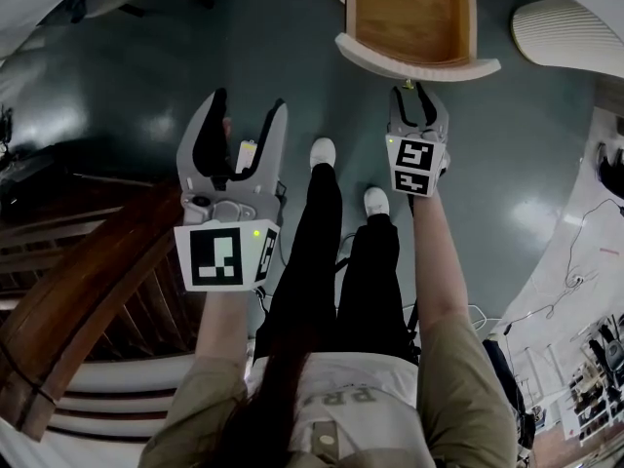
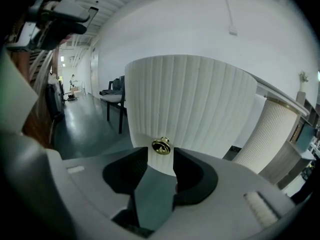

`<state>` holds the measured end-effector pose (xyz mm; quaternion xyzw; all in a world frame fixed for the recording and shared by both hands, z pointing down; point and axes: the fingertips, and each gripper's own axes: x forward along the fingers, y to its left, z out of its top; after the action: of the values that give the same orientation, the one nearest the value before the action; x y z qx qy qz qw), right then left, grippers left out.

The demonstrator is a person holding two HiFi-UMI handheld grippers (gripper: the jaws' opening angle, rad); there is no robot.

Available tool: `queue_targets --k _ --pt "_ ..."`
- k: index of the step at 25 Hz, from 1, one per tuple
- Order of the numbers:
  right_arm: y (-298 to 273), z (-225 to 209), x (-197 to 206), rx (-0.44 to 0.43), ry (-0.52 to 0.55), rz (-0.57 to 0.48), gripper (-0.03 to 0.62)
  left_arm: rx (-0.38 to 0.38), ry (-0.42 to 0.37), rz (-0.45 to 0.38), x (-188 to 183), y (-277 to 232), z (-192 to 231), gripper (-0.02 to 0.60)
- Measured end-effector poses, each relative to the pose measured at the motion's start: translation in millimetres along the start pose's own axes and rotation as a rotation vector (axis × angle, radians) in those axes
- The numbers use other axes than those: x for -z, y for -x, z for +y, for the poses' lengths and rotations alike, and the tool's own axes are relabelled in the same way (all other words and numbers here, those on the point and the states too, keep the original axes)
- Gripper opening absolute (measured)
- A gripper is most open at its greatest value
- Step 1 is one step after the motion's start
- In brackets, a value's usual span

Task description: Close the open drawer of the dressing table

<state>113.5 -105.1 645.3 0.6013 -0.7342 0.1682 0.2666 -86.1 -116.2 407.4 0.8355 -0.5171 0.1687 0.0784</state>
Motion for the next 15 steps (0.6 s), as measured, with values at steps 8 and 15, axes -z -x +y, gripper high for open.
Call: queue_targets --k 8,15 --pt "1.0 -2.3 0.3 0.014 -0.009 0.005 0.106 -0.015 -0.002 0.009 5.4 0.2 1.0 0.276" --pt "-0.5 -3.6 2.5 -0.005 -0.020 0.026 0.097 -0.022 0.003 0.020 12.6 0.7 0.6 0.276"
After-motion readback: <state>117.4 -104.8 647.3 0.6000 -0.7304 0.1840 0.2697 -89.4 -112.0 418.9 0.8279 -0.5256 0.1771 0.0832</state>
